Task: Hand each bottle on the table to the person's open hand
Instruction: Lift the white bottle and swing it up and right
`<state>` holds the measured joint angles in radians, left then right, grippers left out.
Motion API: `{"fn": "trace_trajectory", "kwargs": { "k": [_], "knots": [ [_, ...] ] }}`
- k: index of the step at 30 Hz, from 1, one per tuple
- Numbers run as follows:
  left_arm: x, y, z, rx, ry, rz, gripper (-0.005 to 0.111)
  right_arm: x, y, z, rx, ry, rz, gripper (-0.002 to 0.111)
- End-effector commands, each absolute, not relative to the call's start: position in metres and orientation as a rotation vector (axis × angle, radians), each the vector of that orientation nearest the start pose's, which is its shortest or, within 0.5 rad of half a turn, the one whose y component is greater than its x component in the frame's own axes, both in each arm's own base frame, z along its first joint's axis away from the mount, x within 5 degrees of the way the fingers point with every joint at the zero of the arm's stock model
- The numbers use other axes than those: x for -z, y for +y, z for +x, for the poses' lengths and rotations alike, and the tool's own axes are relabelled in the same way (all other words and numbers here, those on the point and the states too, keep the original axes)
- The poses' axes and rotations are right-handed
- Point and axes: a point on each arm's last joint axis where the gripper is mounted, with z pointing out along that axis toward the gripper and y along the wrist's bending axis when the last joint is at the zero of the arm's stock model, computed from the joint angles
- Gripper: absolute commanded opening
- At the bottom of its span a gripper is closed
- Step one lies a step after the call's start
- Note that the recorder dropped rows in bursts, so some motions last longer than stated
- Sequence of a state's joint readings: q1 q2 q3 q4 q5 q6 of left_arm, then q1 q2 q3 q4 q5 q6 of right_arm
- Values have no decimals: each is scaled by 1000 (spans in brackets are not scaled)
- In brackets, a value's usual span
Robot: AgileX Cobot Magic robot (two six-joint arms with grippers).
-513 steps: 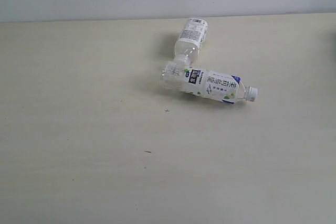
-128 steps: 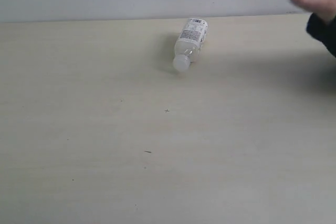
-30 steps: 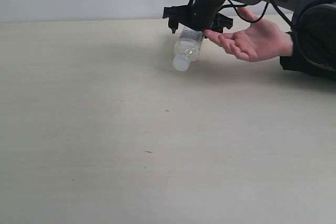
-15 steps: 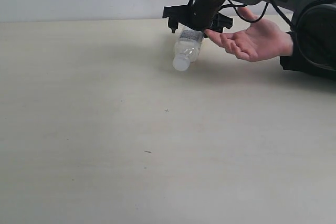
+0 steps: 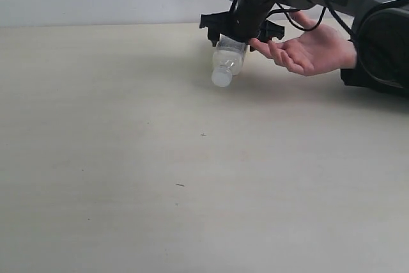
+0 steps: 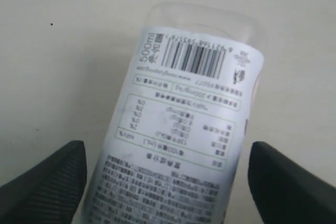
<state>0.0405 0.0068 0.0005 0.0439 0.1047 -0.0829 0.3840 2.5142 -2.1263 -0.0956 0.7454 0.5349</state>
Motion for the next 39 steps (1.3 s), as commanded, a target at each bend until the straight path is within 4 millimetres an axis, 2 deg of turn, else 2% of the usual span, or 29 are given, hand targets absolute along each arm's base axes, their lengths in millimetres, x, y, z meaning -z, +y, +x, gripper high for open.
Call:
{"fn": "trace_trajectory", "kwargs": {
  "k": [1,6,8,11,16,18,25,33,39],
  "knots": [
    [-204,3,56,-1,1583,-66,0,-117,198,507,-199,2624,116,78],
    [-204,3,56,-1,1583,-66,0,-117,199,508,-207,2612,115,78],
    [-204,3,56,-1,1583,-66,0,-117,199,508,-207,2612,115,73],
    [-204,3,56,-1,1583,-66,0,-117,199,509,-204,2609,100,55],
    [-204,3,56,-1,1583,-66,0,-118,199,509,-209,2602,99,13],
    [-204,3,56,-1,1583,-66,0,-118,199,509,-208,2600,93,2],
    [-204,3,56,-1,1583,-66,0,-118,199,509,-199,2599,61,0],
    [-204,3,56,-1,1583,-66,0,-164,199,513,-191,2544,3,0],
    [-204,3,56,-1,1583,-66,0,-177,199,512,-173,2538,-45,0]
  ]
}}
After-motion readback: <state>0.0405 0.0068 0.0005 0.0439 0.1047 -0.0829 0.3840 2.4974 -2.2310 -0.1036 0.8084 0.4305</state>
